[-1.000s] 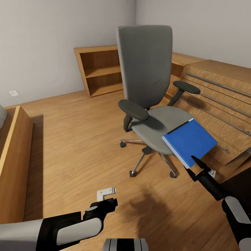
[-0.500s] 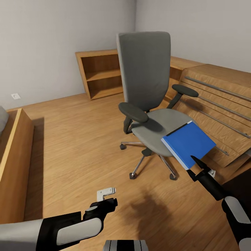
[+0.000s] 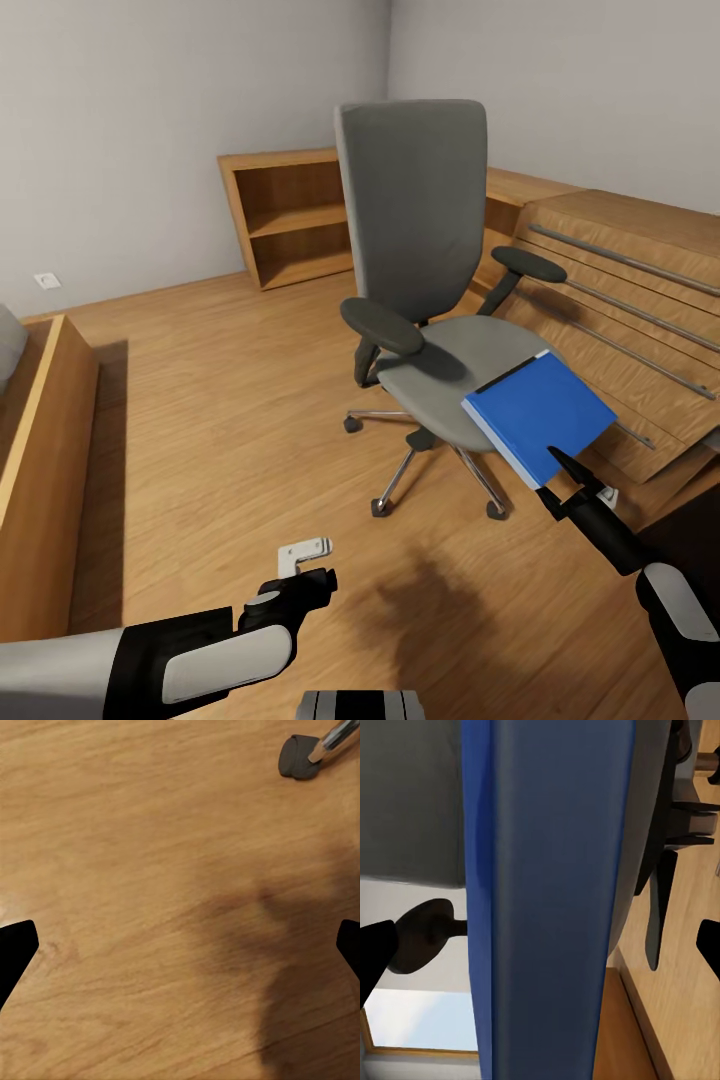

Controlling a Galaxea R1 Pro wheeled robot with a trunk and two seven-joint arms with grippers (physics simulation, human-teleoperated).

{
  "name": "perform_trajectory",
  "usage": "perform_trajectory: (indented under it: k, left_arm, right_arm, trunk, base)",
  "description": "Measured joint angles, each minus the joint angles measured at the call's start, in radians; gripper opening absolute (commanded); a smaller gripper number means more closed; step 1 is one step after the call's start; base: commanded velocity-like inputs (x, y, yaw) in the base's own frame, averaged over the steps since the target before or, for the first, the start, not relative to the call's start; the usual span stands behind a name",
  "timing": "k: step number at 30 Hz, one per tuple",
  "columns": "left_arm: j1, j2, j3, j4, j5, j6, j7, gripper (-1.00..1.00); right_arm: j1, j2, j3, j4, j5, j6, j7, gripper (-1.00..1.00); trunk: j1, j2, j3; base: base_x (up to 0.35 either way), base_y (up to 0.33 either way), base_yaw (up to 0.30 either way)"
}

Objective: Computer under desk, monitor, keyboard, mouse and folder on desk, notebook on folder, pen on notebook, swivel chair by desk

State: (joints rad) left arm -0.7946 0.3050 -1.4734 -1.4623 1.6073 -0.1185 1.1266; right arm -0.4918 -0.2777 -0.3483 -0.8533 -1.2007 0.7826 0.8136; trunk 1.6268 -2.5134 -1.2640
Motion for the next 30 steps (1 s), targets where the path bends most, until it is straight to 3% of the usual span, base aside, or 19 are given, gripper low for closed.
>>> perform_trajectory:
  k: [10,11,30]
  left_arm:
    - [0.0,0.0,0.0,0.0,0.0,0.0,0.0,1.0]
    - [0.0,0.0,0.0,0.0,0.0,0.0,0.0,1.0]
    - [0.0,0.0,-0.001,0.0,0.0,0.001,-0.001,1.0]
  right_arm:
    - [0.0,0.0,0.001,0.0,0.0,0.0,0.0,1.0]
    - [0.0,0.0,0.0,0.0,0.0,-0.001,0.0,-1.0]
    - [0.0,0.0,0.0,0.0,-0.004,0.001,0.0,-1.0]
  trunk:
    - [0.0,0.0,0.0]
    - [0.0,0.0,0.0]
    - [-0.001,0.0,0.004]
  base:
    - [0.0,0.0,0.0]
    - [0.0,0.0,0.0]
    - [0.0,0.0,0.0]
